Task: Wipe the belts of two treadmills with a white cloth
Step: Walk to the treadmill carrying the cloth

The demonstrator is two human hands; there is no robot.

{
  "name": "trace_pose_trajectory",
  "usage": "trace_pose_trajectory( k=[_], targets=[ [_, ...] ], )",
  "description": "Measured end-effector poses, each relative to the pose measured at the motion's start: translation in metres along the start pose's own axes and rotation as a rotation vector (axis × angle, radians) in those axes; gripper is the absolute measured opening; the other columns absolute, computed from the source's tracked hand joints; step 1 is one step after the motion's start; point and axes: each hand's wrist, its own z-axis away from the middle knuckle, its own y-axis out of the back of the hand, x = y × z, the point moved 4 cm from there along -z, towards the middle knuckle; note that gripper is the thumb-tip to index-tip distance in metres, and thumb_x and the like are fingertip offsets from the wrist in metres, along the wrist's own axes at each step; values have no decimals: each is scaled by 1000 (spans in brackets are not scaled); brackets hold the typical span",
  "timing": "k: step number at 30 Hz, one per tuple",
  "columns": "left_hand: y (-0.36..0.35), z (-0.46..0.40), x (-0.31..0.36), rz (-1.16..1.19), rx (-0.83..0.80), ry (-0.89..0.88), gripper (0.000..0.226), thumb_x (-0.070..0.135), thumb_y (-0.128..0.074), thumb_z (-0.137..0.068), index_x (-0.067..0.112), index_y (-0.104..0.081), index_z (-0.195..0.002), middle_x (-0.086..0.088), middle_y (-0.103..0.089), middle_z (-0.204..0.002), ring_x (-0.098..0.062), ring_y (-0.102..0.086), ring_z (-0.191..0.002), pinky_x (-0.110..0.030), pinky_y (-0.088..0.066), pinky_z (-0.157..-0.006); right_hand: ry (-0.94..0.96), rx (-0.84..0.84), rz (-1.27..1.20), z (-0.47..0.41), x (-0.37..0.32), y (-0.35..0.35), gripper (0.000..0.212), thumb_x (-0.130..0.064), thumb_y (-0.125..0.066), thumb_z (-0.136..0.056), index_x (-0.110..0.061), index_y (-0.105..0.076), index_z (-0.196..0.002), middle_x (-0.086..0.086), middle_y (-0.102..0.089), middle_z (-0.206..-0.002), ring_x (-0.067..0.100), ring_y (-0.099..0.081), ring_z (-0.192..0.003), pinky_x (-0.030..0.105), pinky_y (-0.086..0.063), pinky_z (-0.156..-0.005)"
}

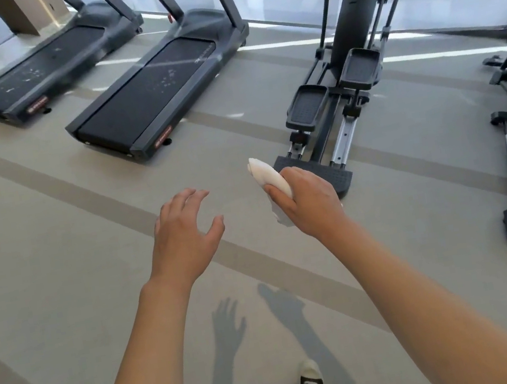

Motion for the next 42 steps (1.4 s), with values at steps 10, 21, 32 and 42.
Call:
trace_pose_trajectory(
  k=[10,21,32,42],
  targets=[
    [-14,-86,-17,14,7,39,50,40,-63,-98,25,-56,-145,2,-51,-151,-22,-42,-138,-50,-41,-116,27,-37,-22,-83,20,-28,37,-58,-45,-101,-24,-50,-88,-11,-49,-79,15,-50,-71,32,-38,-61],
    [8,-234,-101,48,10,38,51,42,-61,-99,25,-54,-147,1,-51,-152,-21,-43,-139,-50,-43,-115,30,-60,12,-241,-23,-88,42,-61,-42,-101,-22,-54,-91,-11,-53,-79,13,-52,-69,35,-45,-61],
    [51,-357,-190,25,31,63,53,45,-58,-100,27,-51,-149,3,-48,-155,-20,-40,-143,-48,-41,-118,70,-42,-7,-386,-88,-140,41,-59,-44,-101,-22,-49,-85,-10,-48,-74,10,-47,-64,29,-31,-53],
    [54,-438,-210,42,68,81,55,48,-54,-99,25,-53,-149,2,-49,-155,-21,-40,-144,-50,-40,-119,115,-59,-44,-475,-91,-160,38,-60,-43,-101,-26,-46,-85,-11,-50,-77,9,-46,-64,26,-28,-53]
  ],
)
